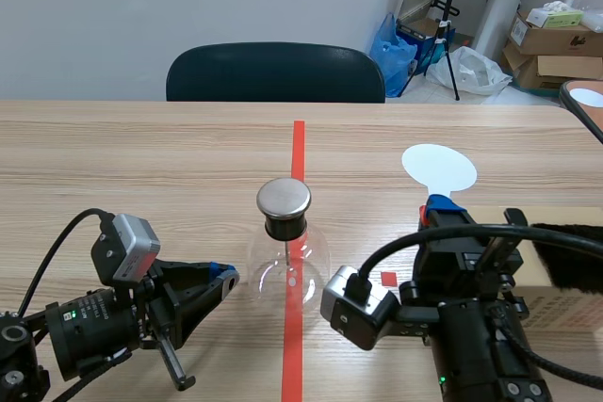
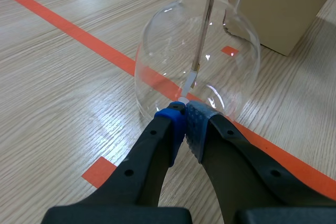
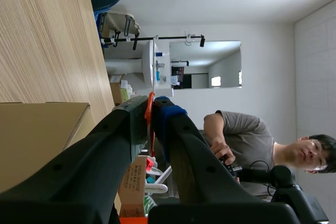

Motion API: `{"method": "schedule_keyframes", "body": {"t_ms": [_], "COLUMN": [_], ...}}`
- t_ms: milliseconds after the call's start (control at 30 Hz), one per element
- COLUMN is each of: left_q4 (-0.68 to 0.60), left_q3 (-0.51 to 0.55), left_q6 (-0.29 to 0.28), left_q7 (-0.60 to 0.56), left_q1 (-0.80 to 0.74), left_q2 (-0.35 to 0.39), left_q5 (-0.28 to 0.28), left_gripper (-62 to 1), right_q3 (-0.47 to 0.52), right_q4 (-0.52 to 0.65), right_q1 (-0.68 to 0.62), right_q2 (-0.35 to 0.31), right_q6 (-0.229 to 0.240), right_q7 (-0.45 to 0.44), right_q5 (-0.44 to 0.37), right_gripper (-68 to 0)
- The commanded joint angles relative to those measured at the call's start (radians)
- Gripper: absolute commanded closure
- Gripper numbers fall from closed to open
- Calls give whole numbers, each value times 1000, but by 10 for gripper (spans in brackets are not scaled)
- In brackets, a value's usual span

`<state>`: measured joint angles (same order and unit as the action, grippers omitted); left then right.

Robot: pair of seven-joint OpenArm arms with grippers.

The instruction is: Do the electroscope experiment

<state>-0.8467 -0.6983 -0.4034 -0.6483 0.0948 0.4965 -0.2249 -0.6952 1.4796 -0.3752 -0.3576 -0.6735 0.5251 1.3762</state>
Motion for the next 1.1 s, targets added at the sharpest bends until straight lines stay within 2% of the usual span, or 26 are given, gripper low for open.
{"method": "schedule_keyframes", "body": {"t_ms": [0, 200, 333, 600, 667, 800, 900, 1067], "left_q4": [-18, -18, -18, -18, -18, -18, -18, -18], "left_q3": [5, 5, 5, 5, 5, 5, 5, 5], "left_q6": [-2, -2, -2, -2, -2, -2, -2, -2], "left_q7": [-17, -17, -17, -17, -17, -17, -17, -17], "left_q1": [5, 5, 5, 5, 5, 5, 5, 5], "left_q2": [0, 0, 0, 1, 1, 3, 3, 3], "left_q5": [-10, -10, -9, -9, -9, -10, -10, -10], "left_gripper": [-32, -32, -32, -32, -32, -32, -32, -32], "right_q3": [10, 31, 89, 262, 314, 429, 511, 633], "right_q4": [29, 37, 73, 153, 167, 180, 180, 180], "right_q1": [7, 3, -24, -148, -188, -275, -340, -404], "right_q2": [-5, 3, 3, 7, 25, 82, 128, 198], "right_q6": [-14, -14, -13, -14, -24, -109, -109, -109], "right_q7": [1, -11, -98, -272, -312, -447, -555, -711], "right_q5": [8, -16, -45, -45, -45, -45, -48, -120], "right_gripper": [-19, -19, -19, -19, -19, -18, -18, -18]}}
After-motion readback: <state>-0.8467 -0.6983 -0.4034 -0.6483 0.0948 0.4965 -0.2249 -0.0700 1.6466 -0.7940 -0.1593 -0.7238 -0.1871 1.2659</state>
